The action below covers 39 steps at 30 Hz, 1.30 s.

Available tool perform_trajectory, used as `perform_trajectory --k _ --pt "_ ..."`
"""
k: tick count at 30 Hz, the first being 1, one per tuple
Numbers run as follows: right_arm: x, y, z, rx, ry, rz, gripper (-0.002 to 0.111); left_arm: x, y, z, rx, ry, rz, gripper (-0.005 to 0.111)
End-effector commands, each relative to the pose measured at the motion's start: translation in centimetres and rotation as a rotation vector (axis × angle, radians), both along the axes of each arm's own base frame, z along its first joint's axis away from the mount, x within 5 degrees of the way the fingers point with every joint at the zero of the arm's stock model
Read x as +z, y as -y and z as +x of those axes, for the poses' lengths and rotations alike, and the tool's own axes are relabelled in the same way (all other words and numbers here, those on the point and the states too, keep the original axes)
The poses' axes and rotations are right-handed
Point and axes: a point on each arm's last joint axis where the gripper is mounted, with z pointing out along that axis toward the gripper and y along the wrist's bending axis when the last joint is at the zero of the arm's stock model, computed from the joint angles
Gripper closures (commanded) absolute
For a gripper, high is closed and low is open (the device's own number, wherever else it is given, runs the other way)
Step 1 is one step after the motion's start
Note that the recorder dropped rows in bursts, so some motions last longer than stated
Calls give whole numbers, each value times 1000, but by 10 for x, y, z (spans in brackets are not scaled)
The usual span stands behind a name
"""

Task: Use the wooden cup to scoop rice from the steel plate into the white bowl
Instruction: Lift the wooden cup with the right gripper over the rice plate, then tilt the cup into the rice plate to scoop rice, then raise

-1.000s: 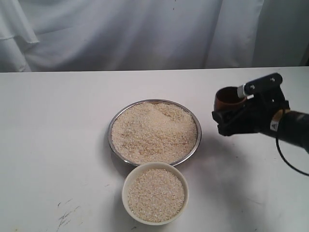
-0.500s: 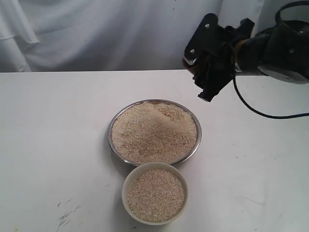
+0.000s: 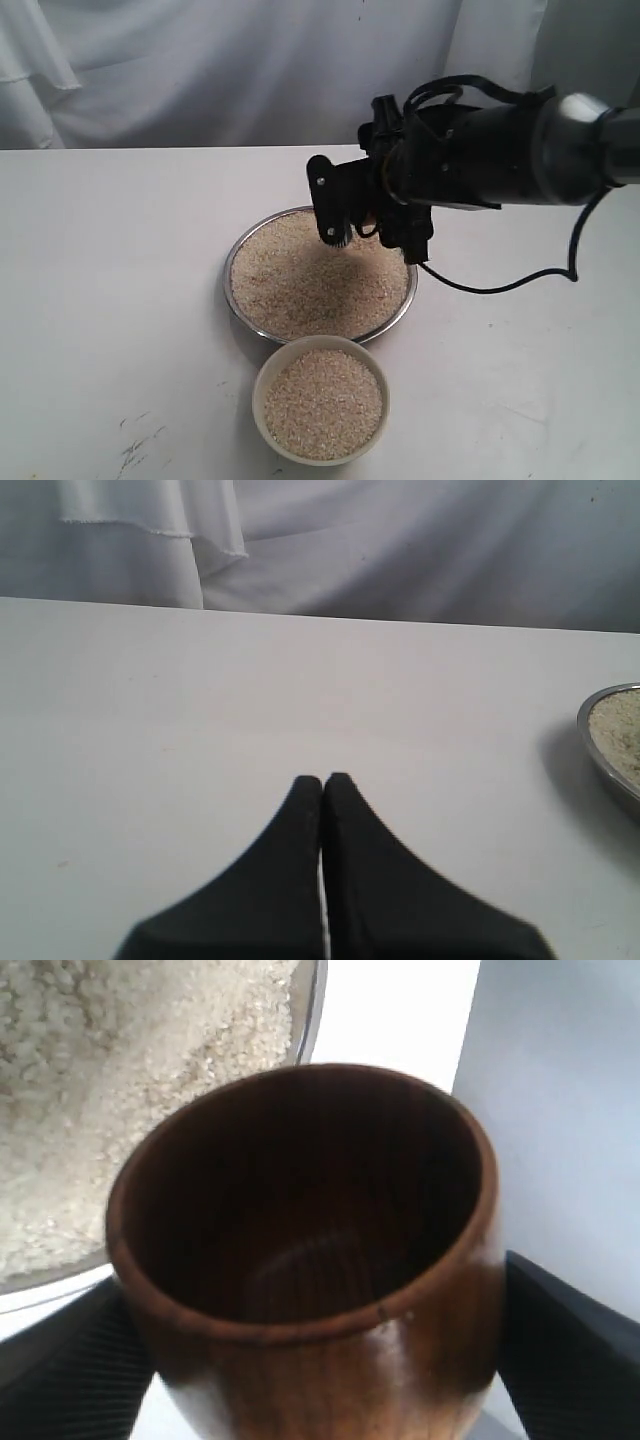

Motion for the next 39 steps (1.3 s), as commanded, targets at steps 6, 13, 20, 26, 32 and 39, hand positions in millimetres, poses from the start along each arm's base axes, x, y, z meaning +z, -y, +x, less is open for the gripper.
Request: perform_trajectory --k 6,13,20,26,32,39 --pt "-9 -27 20 139 133 -264 108 0 0 0 2 13 1 107" --pt "-43 -45 20 240 99 -314 108 0 0 0 2 13 1 107" --pt "-74 -60 11 318 45 -312 108 0 0 0 2 13 1 107" --pt "-80 -67 0 363 -36 -281 108 0 0 0 2 13 1 107" --pt "-88 -66 -10 386 -213 -244 108 0 0 0 2 13 1 107" --pt "-94 -49 -4 270 -376 -139 108 0 0 0 2 13 1 107"
